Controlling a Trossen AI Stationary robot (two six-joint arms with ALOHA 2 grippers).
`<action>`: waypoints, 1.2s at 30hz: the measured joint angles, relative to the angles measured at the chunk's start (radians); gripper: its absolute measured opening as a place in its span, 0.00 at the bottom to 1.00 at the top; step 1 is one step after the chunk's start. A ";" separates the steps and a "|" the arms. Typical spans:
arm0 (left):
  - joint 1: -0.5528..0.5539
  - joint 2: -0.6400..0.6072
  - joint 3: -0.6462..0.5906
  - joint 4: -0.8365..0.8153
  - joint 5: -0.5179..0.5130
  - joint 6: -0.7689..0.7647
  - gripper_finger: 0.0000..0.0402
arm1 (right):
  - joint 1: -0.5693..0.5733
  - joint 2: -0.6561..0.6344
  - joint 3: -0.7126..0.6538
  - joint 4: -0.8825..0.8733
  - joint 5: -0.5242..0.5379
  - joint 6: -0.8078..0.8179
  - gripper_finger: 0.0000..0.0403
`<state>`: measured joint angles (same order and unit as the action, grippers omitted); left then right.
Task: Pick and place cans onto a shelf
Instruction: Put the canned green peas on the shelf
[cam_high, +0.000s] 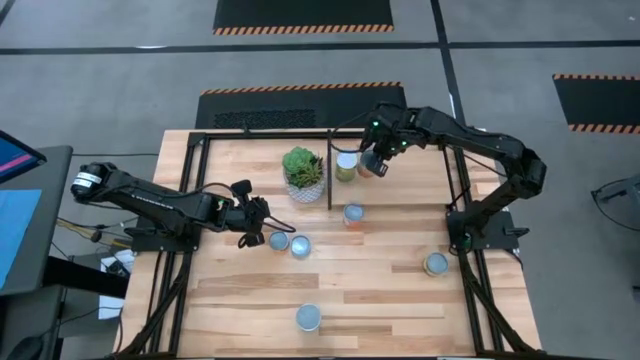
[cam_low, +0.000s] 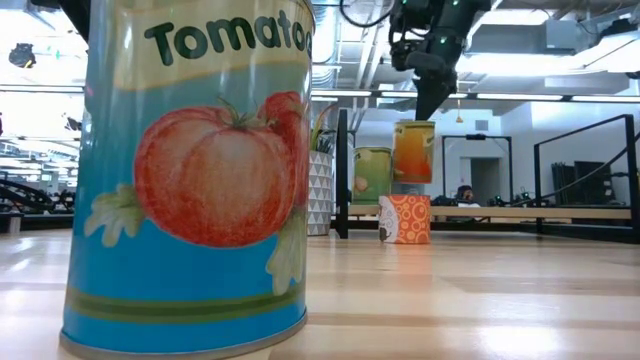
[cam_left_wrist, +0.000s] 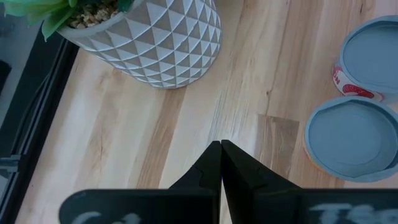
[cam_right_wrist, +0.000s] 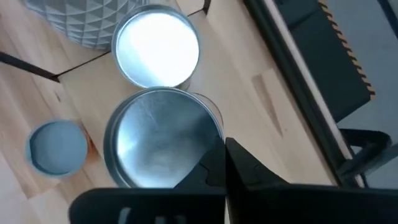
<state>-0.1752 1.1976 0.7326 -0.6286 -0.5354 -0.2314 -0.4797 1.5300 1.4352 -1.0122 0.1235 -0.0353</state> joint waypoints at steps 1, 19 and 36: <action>0.000 0.000 0.000 0.000 0.000 0.000 0.00 | 0.000 0.011 0.000 -0.002 -0.002 -0.001 0.01; 0.000 0.000 0.000 -0.001 0.000 0.001 0.00 | -0.009 0.098 0.000 -0.022 0.009 -0.029 0.06; 0.000 0.000 0.000 -0.001 0.002 -0.008 0.00 | -0.060 0.087 0.000 -0.044 0.013 -0.041 0.12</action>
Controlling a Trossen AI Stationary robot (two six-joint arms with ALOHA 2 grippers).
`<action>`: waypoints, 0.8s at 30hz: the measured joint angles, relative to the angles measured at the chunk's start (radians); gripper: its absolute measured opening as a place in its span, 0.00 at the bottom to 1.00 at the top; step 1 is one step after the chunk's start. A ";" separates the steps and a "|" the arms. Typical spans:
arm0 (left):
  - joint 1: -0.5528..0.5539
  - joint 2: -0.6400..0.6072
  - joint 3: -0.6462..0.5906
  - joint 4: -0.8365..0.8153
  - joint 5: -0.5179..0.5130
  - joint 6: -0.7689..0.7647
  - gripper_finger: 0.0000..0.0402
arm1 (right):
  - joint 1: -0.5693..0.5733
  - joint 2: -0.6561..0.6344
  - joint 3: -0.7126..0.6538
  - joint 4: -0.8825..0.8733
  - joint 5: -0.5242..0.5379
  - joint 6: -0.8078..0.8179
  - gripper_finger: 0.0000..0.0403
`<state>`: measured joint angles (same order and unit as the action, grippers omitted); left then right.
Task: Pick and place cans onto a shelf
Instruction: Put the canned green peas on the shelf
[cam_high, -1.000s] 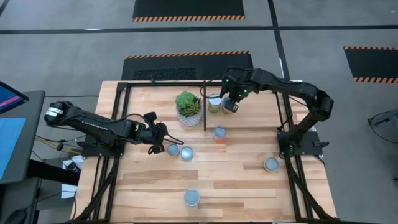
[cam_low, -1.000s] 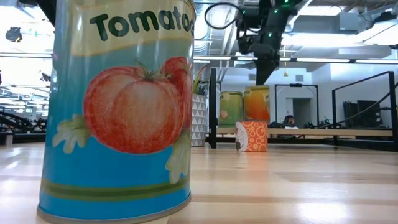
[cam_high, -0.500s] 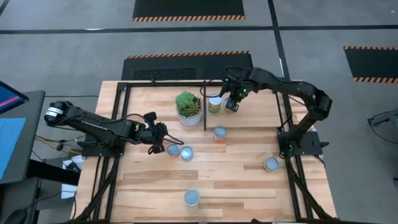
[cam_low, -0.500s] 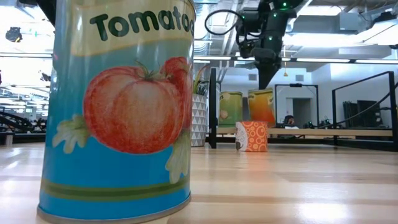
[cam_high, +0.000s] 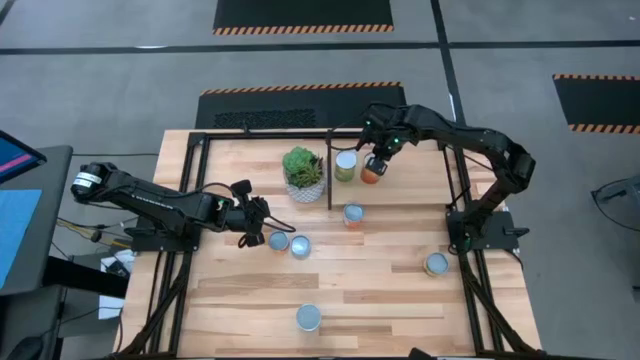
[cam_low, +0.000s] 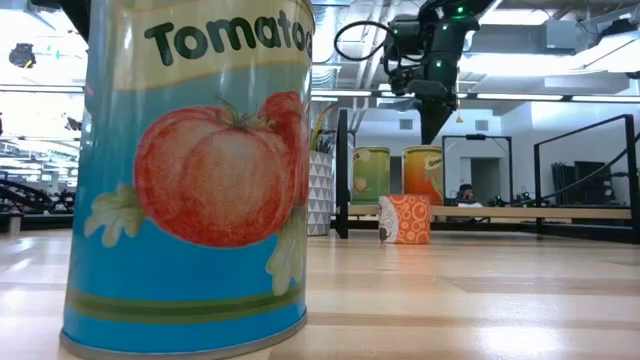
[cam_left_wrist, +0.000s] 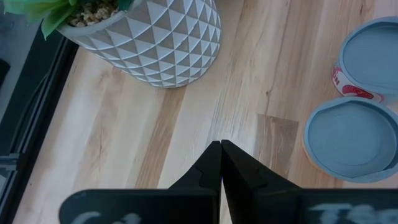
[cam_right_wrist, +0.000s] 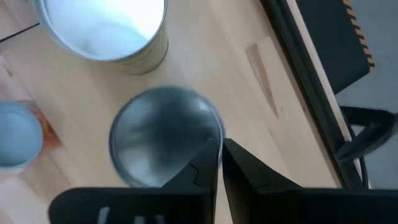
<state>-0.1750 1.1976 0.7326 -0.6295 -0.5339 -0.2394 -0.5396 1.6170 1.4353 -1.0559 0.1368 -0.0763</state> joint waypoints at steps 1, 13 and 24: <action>0.000 0.000 0.000 0.000 0.000 -0.001 0.00 | 0.000 -0.009 0.000 -0.017 0.000 0.004 0.12; 0.000 0.000 0.000 0.000 0.000 -0.010 0.00 | 0.123 -0.099 -0.003 -0.227 0.019 0.212 0.06; 0.000 0.000 0.000 0.000 -0.001 -0.017 0.00 | 0.330 -0.147 -0.229 -0.226 0.136 0.392 0.05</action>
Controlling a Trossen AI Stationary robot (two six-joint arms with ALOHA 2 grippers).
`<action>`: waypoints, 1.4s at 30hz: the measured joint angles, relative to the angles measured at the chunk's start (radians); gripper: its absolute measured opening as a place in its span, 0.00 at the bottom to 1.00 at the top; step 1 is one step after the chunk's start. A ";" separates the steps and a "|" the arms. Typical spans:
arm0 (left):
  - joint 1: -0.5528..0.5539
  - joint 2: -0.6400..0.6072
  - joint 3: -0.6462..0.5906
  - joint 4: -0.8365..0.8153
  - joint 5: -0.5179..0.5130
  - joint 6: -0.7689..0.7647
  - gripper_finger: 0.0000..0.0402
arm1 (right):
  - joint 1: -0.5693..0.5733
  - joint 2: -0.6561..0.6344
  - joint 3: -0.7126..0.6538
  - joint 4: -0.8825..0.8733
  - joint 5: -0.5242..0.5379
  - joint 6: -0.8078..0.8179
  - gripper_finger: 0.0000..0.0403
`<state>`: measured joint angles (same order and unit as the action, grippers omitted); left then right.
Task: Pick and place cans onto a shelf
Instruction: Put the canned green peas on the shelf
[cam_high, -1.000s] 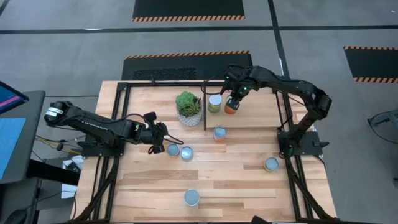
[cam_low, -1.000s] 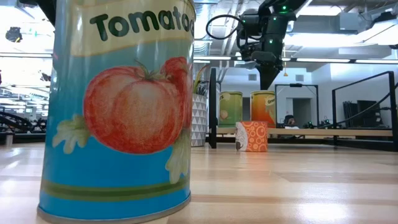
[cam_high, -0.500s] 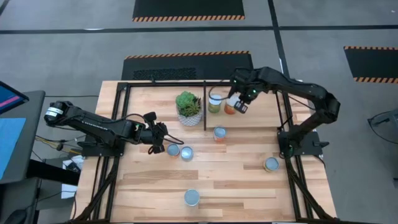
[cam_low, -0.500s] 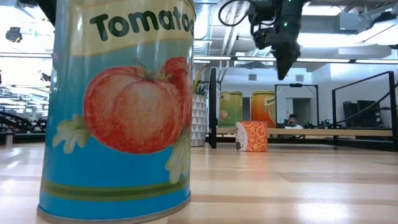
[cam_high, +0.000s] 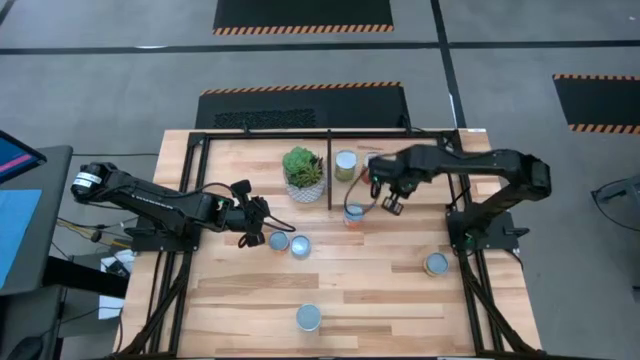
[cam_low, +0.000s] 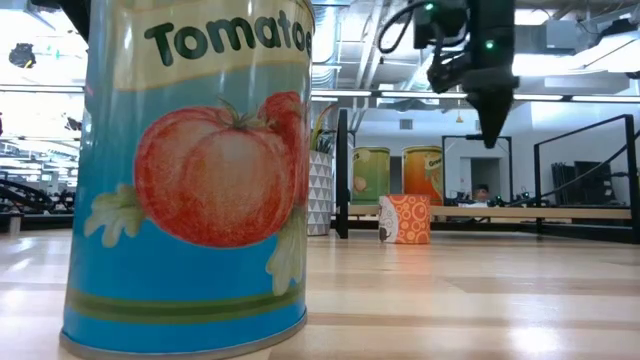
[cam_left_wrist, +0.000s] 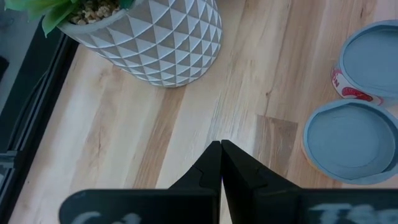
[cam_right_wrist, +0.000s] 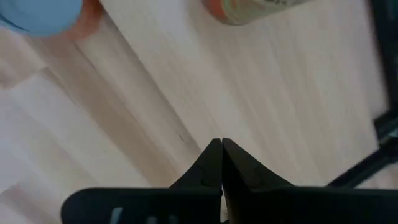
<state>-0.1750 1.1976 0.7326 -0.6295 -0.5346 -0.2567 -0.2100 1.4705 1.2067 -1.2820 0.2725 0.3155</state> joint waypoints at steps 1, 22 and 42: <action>0.000 0.000 0.000 0.000 0.000 -0.002 0.00 | 0.019 -0.011 -0.018 0.023 0.034 0.017 0.05; 0.000 0.000 0.000 0.000 -0.059 -0.018 0.00 | -0.034 -0.111 -0.281 0.579 0.069 -0.123 0.04; 0.000 0.000 0.000 0.017 -0.057 -0.024 0.00 | -0.087 -0.108 -0.281 0.647 0.066 -0.167 0.06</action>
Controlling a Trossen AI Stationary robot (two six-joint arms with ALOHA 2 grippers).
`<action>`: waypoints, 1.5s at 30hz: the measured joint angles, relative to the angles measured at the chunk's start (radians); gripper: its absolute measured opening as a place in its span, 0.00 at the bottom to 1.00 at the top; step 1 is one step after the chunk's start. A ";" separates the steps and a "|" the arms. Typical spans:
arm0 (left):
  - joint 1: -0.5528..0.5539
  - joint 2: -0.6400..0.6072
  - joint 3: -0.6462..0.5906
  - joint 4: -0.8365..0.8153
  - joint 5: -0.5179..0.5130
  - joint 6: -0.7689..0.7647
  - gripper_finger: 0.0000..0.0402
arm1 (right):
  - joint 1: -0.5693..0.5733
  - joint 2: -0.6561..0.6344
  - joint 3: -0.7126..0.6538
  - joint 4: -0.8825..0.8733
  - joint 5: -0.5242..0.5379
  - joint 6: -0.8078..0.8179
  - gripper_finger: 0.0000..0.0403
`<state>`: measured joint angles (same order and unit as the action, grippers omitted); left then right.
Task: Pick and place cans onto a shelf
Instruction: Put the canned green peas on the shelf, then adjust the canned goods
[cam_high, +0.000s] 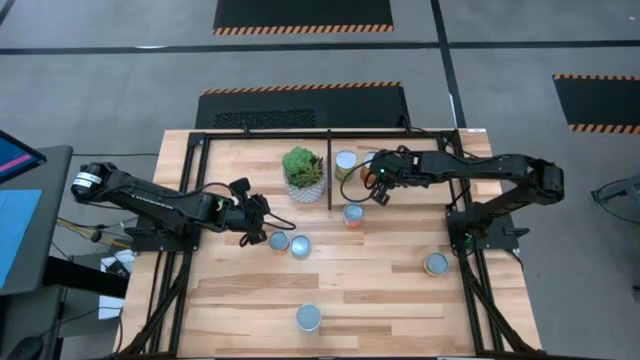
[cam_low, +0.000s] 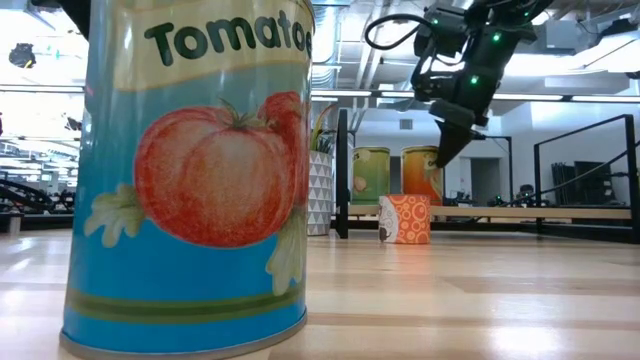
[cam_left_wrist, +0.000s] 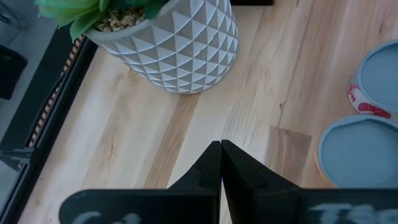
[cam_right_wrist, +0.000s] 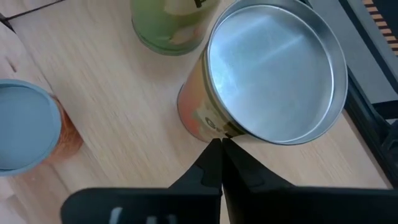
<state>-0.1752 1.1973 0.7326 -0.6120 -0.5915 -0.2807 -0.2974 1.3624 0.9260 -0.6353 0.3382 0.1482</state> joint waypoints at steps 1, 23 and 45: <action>0.000 0.000 0.000 0.002 0.000 0.000 0.00 | 0.000 0.000 0.000 0.003 0.001 0.000 0.05; 0.000 0.000 0.000 0.002 0.001 -0.003 0.00 | 0.042 -0.004 0.019 -0.063 0.001 0.017 0.05; 0.000 0.000 0.000 0.001 0.001 -0.015 0.00 | 0.332 0.000 0.250 -0.373 0.030 0.230 0.07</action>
<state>-0.1752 1.1973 0.7326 -0.6106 -0.5907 -0.2953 0.0348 1.3626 1.1763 -1.0084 0.3679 0.3784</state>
